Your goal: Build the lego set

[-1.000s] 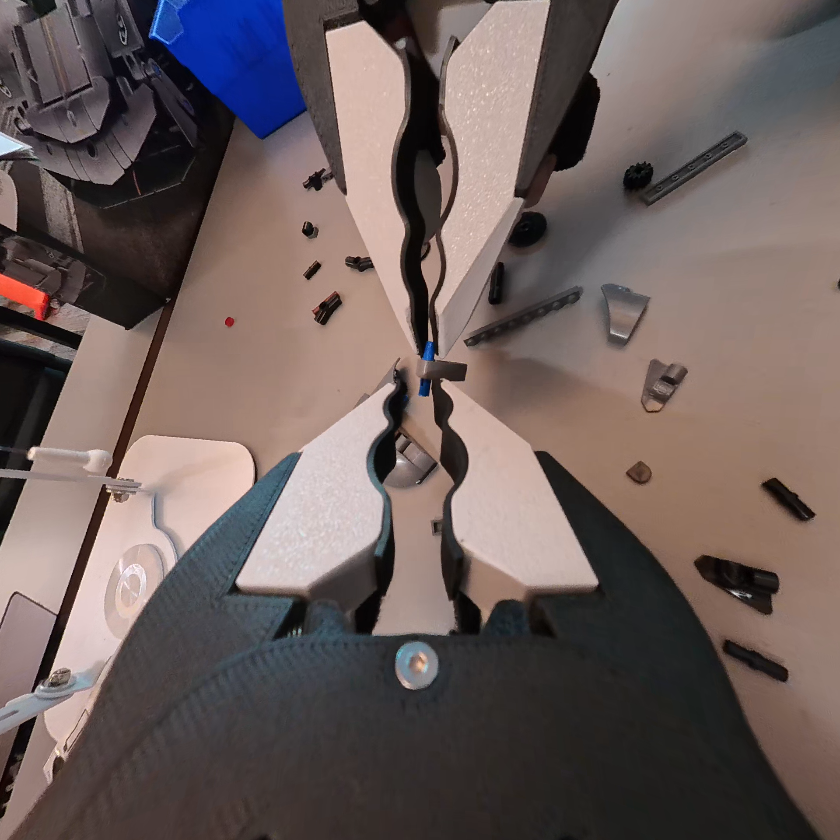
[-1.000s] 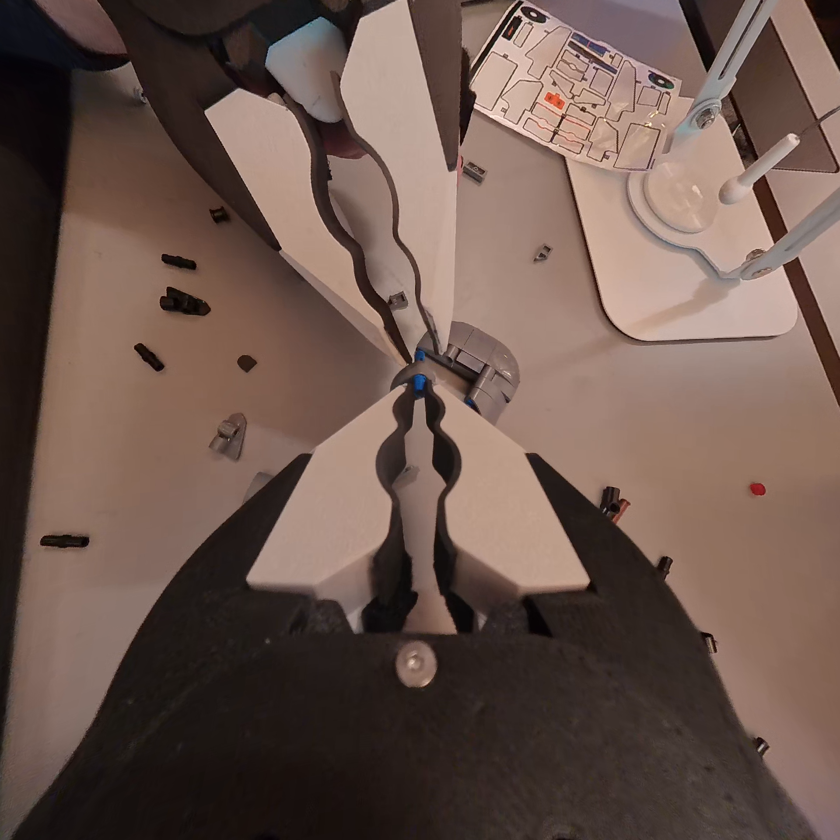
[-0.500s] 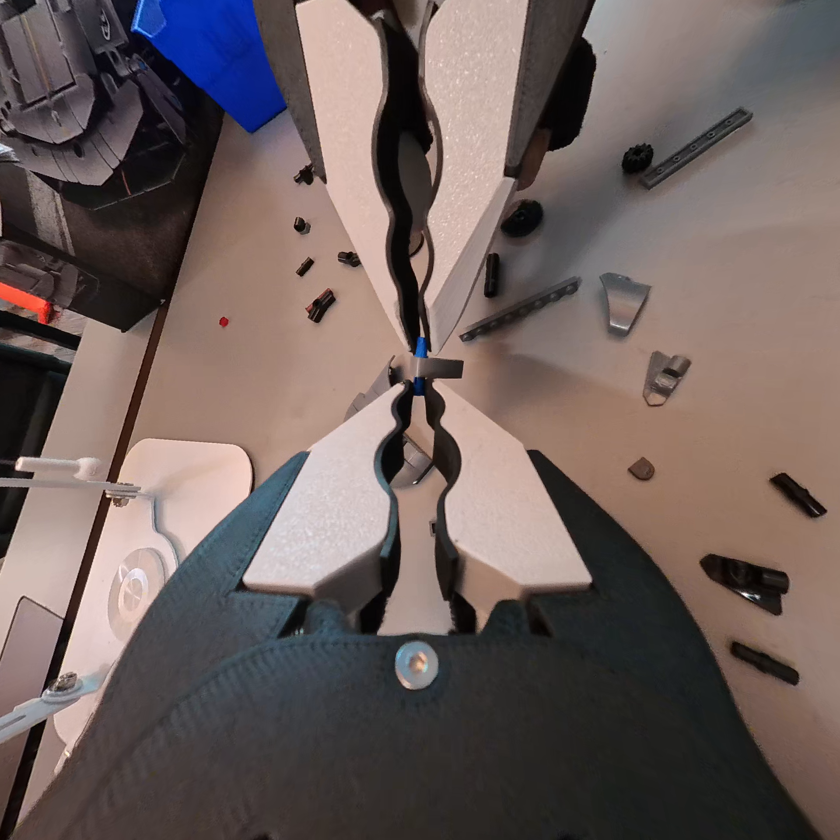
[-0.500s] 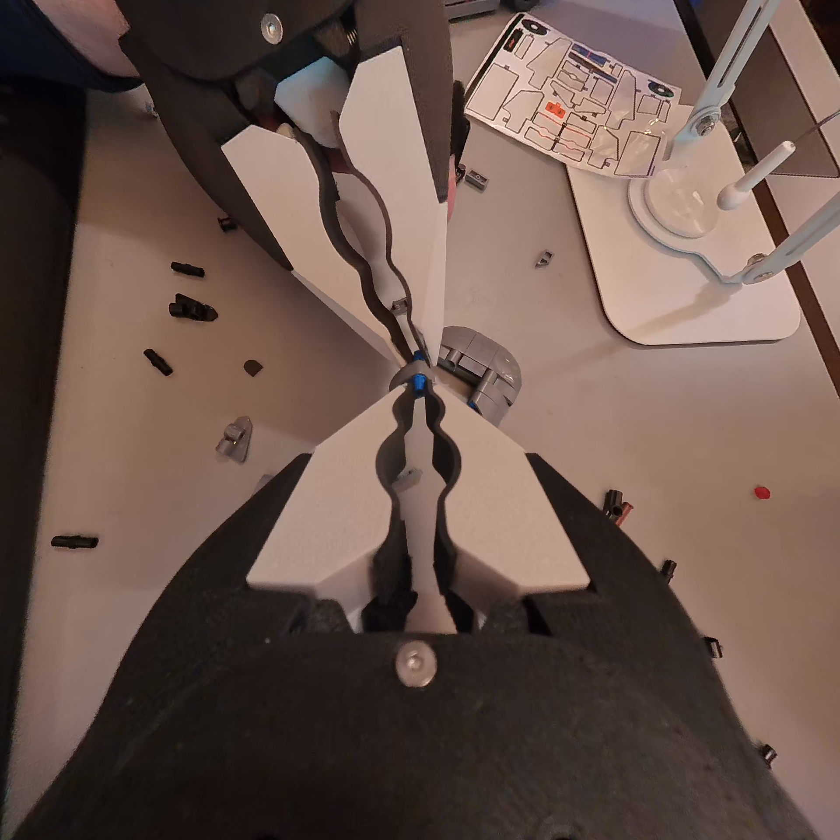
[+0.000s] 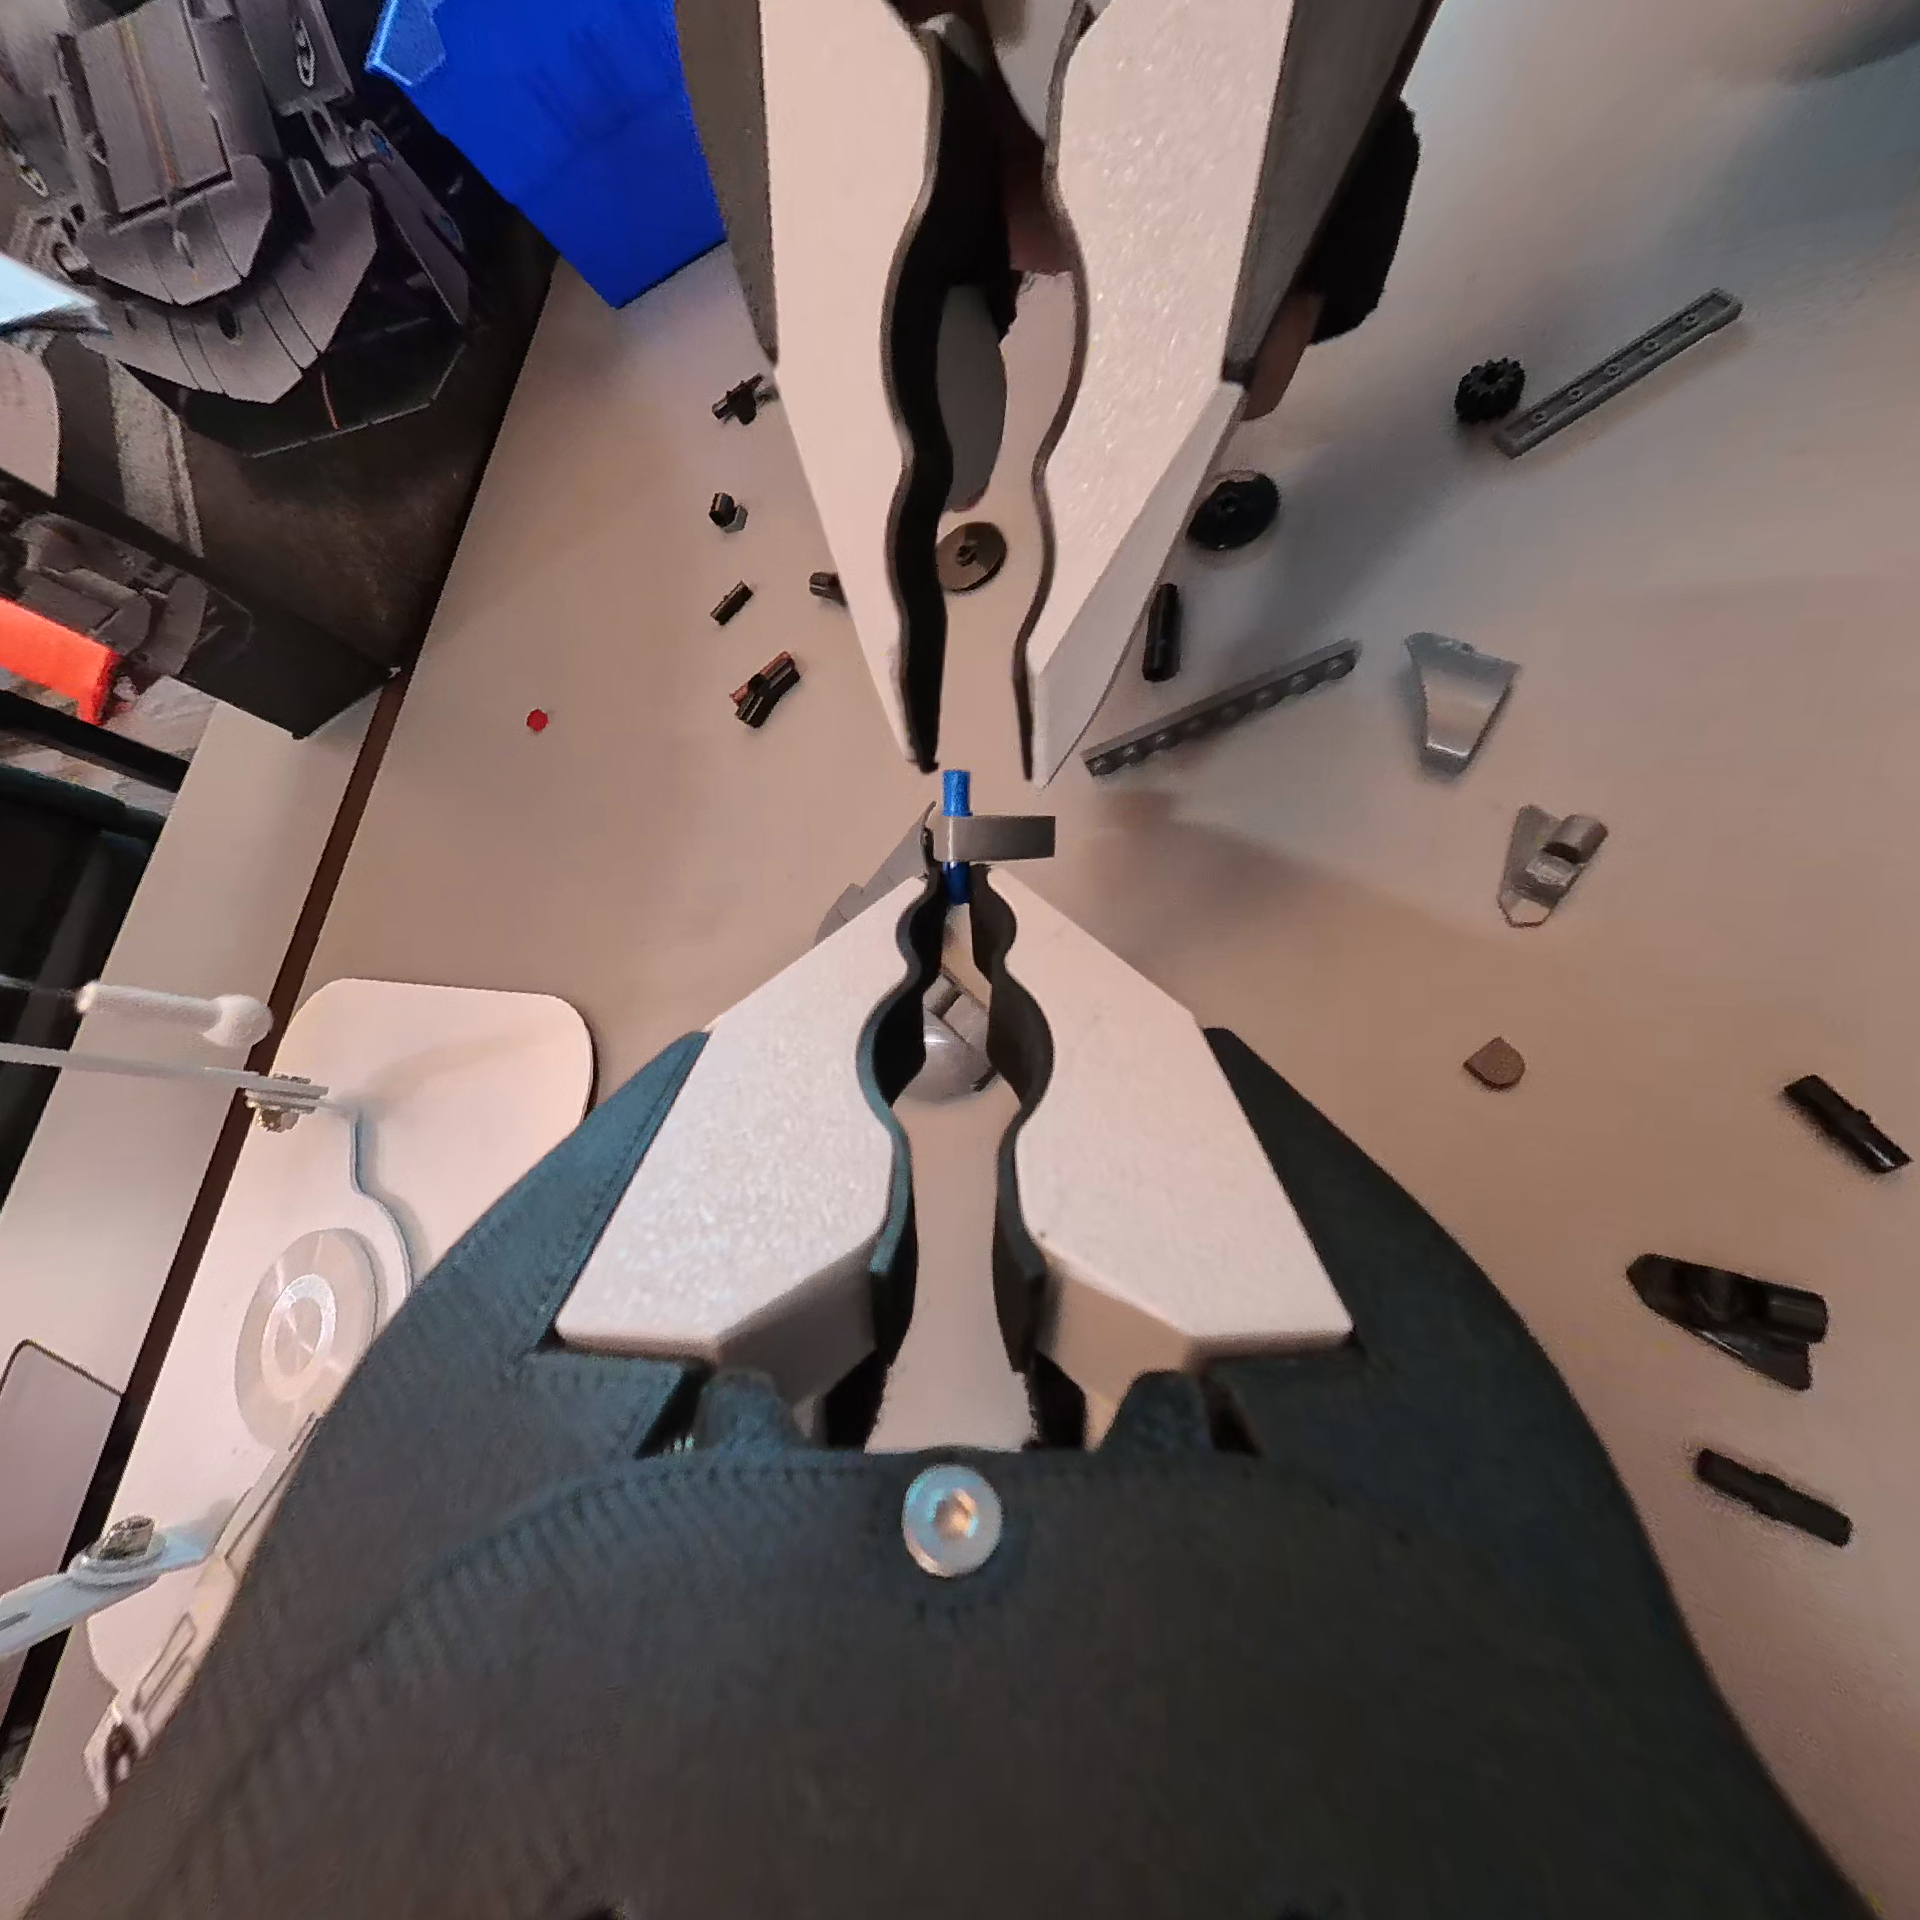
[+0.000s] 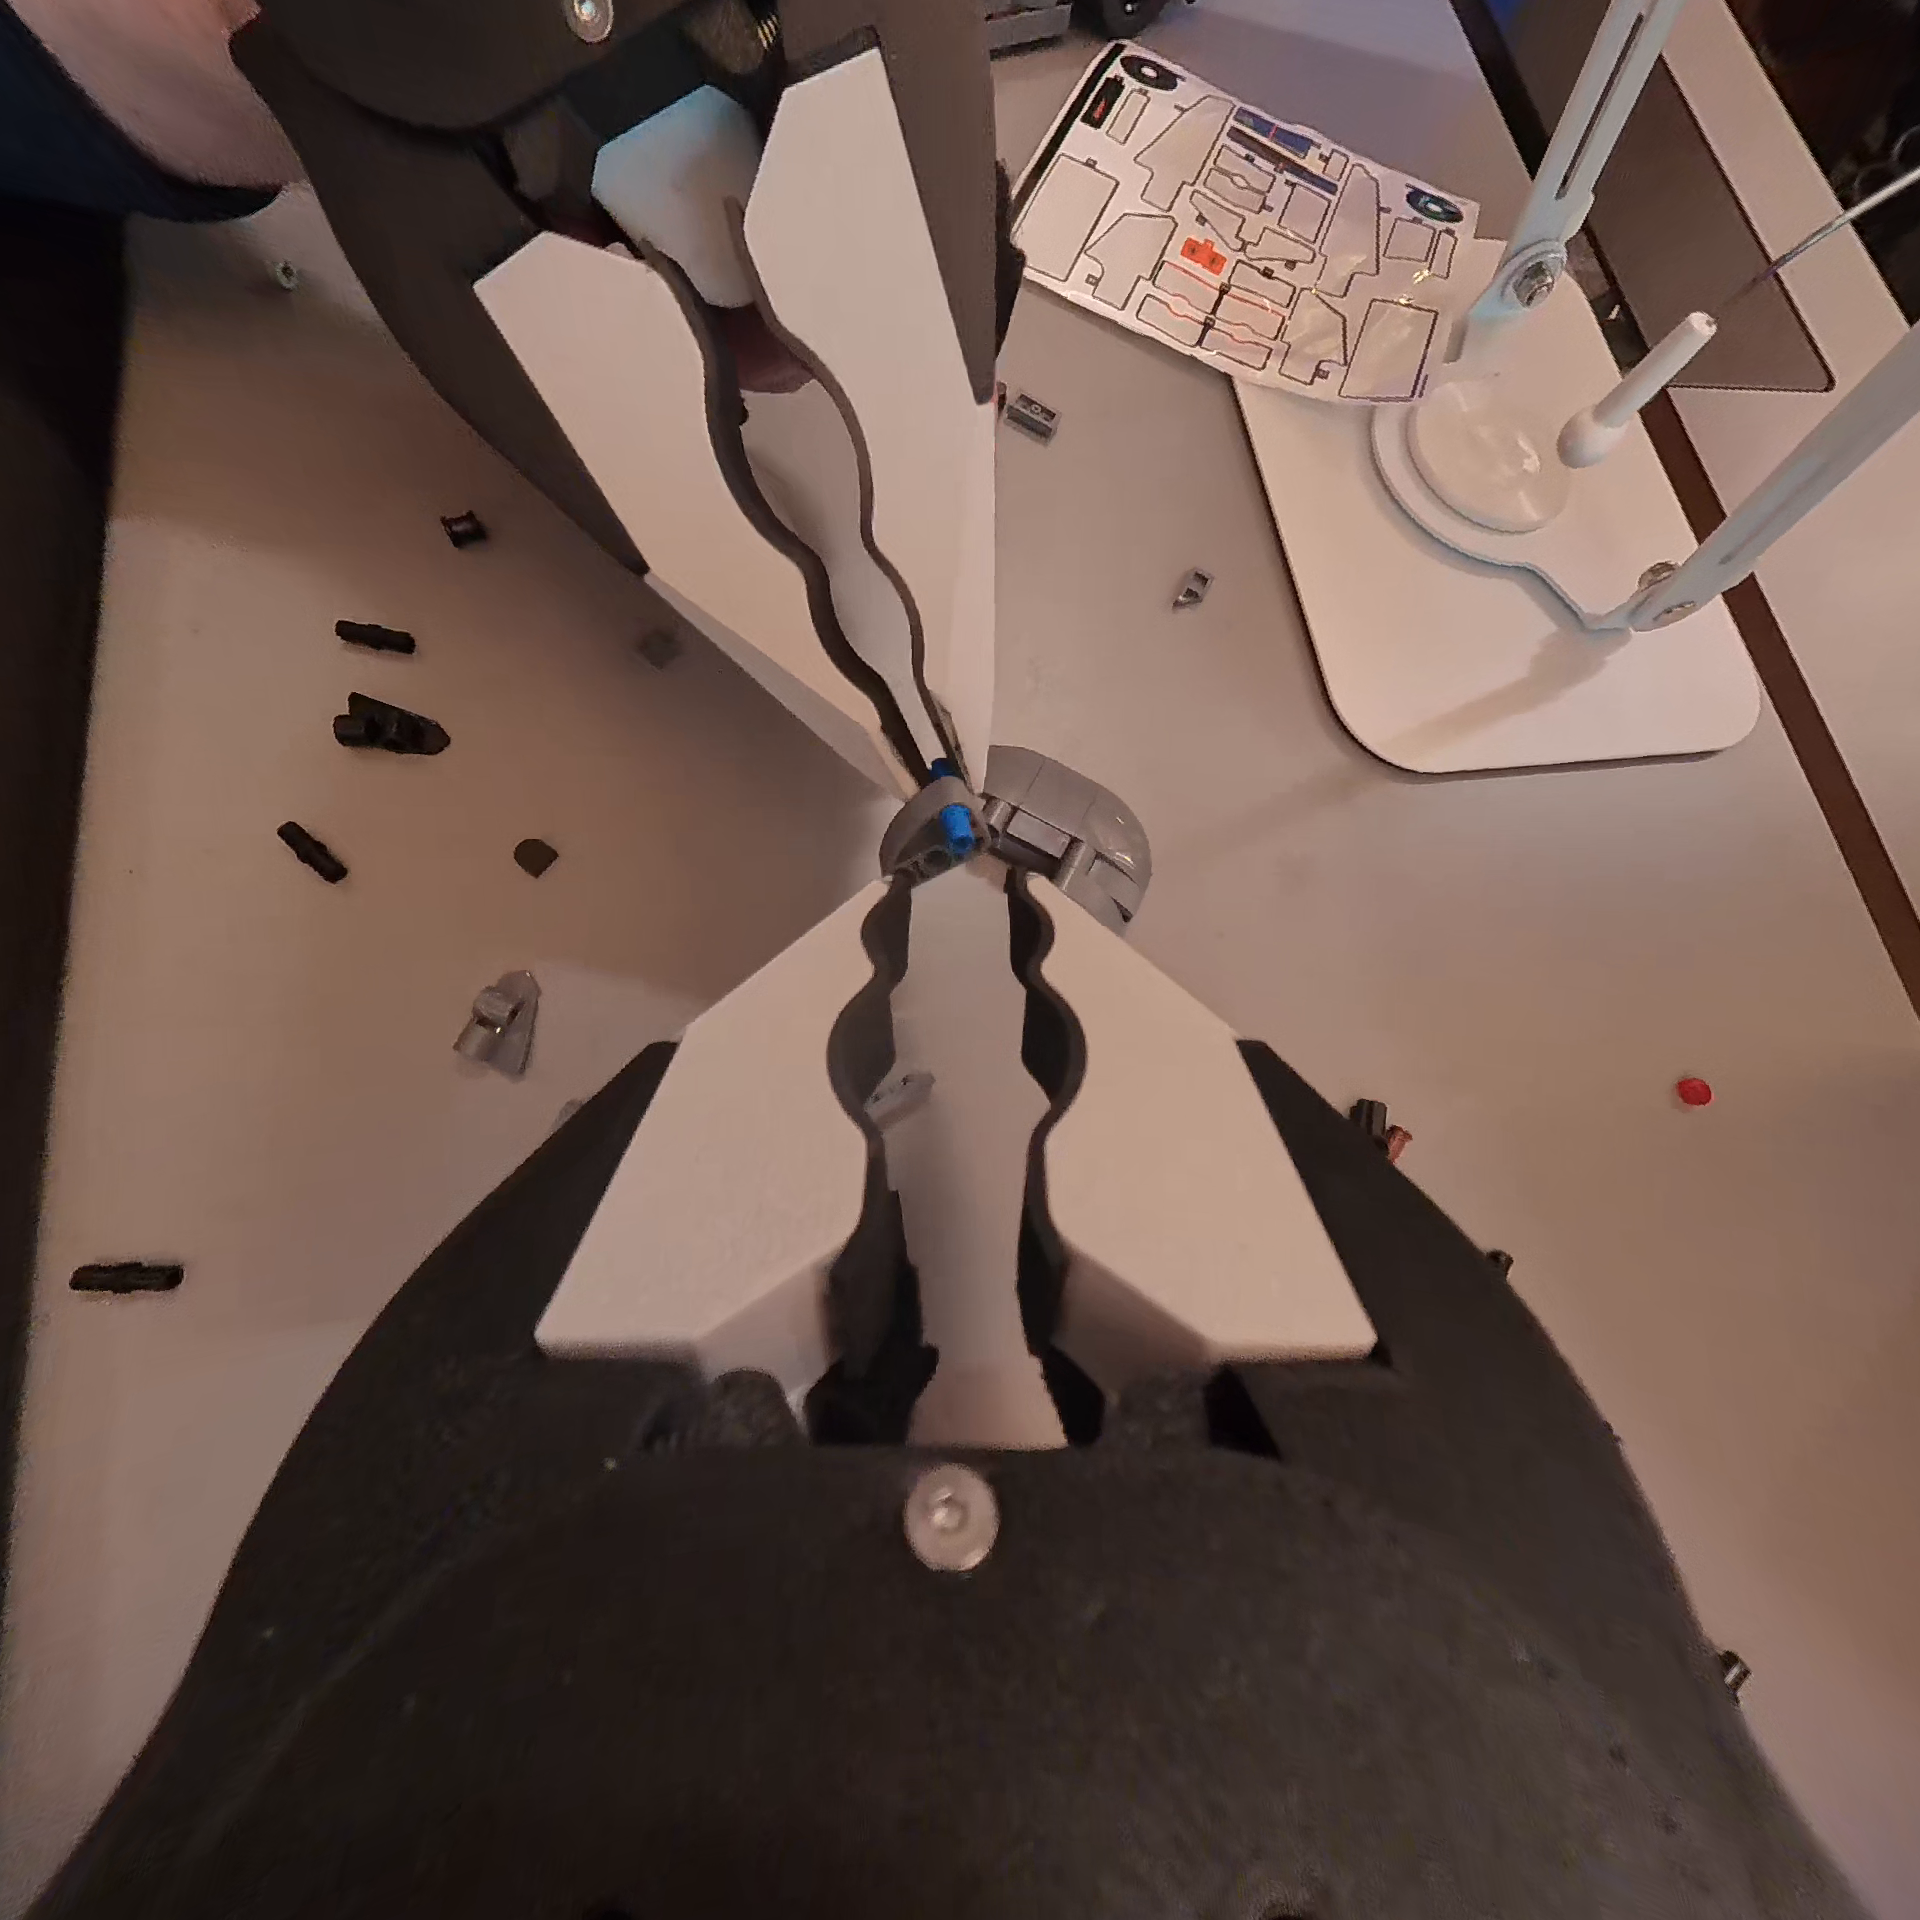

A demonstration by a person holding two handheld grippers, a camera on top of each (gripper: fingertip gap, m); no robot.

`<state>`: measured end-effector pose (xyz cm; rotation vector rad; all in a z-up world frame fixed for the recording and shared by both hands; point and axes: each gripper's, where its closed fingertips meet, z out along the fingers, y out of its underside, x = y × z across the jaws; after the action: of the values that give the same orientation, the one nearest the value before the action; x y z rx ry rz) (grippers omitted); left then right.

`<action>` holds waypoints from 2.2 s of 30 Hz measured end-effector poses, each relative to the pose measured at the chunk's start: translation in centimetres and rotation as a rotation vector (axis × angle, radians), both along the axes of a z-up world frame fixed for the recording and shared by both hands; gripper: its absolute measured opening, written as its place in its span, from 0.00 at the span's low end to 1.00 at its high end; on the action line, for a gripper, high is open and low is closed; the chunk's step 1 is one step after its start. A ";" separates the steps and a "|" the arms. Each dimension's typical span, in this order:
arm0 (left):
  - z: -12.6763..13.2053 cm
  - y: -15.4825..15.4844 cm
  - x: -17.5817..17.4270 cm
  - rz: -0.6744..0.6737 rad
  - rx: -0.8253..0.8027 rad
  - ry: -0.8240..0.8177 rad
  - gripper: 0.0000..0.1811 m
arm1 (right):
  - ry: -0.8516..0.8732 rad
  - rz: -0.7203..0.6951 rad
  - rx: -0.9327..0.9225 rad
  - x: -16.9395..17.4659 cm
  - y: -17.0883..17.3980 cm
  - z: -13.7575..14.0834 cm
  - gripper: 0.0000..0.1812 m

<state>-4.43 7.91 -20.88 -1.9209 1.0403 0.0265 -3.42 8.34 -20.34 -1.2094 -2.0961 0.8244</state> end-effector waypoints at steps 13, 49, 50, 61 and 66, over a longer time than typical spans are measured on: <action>-0.8 -0.6 -1.5 -0.002 -0.018 0.014 0.01 | -0.140 0.186 -0.030 4.4 -2.2 -1.6 0.11; -3.6 -3.4 0.7 -0.117 -0.168 0.050 0.02 | -0.287 0.280 0.006 5.3 -4.6 -5.1 0.08; -3.8 -3.5 0.7 -0.117 -0.184 0.051 0.02 | -0.292 0.280 0.011 5.2 -4.7 -5.3 0.08; -4.8 -3.4 0.6 -0.091 -0.241 0.052 0.08 | -0.259 0.257 0.020 4.6 -4.2 -5.1 0.08; -4.2 -3.4 0.2 -0.079 -0.227 0.028 0.12 | -0.225 0.253 0.028 4.2 -4.1 -4.6 0.08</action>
<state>-4.21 4.52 -25.06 -2.0853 1.1792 -0.1143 0.82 4.21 -24.90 -1.0789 -2.4724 0.7958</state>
